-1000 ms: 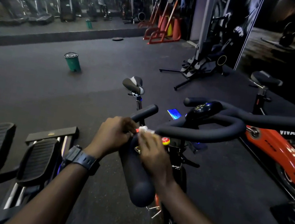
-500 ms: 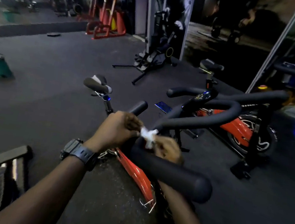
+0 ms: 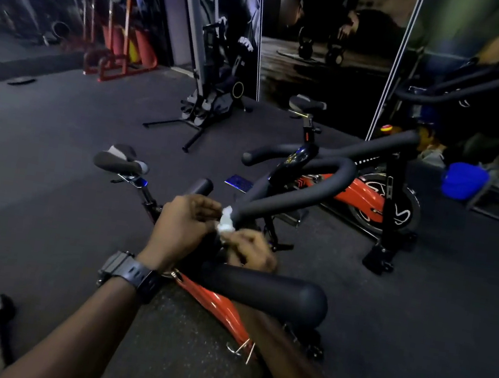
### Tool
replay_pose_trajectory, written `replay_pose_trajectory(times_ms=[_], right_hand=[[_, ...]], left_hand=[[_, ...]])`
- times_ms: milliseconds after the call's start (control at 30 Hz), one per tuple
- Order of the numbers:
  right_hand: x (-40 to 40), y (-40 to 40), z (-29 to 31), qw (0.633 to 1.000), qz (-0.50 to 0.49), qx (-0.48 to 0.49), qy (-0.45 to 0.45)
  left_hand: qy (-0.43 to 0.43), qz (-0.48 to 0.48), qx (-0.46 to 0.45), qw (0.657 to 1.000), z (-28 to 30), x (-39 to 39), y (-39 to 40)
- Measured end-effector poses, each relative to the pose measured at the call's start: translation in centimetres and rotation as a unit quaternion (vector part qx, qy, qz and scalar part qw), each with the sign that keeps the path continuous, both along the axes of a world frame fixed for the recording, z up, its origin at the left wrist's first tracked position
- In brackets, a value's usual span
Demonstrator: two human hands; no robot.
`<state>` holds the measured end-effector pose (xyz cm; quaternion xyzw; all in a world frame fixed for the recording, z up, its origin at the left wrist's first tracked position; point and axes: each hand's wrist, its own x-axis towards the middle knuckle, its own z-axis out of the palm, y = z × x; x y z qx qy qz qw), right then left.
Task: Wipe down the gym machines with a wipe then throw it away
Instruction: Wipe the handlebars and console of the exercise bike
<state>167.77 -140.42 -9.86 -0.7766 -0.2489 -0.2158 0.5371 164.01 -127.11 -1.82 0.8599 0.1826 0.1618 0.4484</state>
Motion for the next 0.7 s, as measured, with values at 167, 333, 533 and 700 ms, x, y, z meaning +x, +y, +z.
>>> replay_pose_trajectory(times_ms=[167,333,533,700], right_hand=[[2.0,-1.2,2.1,0.946,0.074,-0.184,-0.257],[4.0,-2.1,6.0,0.901,-0.003,-0.319,-0.294],[4.2,-2.0,11.1,0.841,0.069,-0.462,-0.272],[6.7,2.1,13.5,0.793,0.101,-0.570,-0.191]], left_hand=[[-0.006,0.038,0.008,0.999,0.1,1.0,-0.6],[0.018,0.040,0.016,0.999,0.7,1.7,-1.3],[0.014,0.106,0.087,0.990,0.4,1.0,-1.8],[0.052,0.128,0.160,0.977,0.9,-0.8,-1.1]])
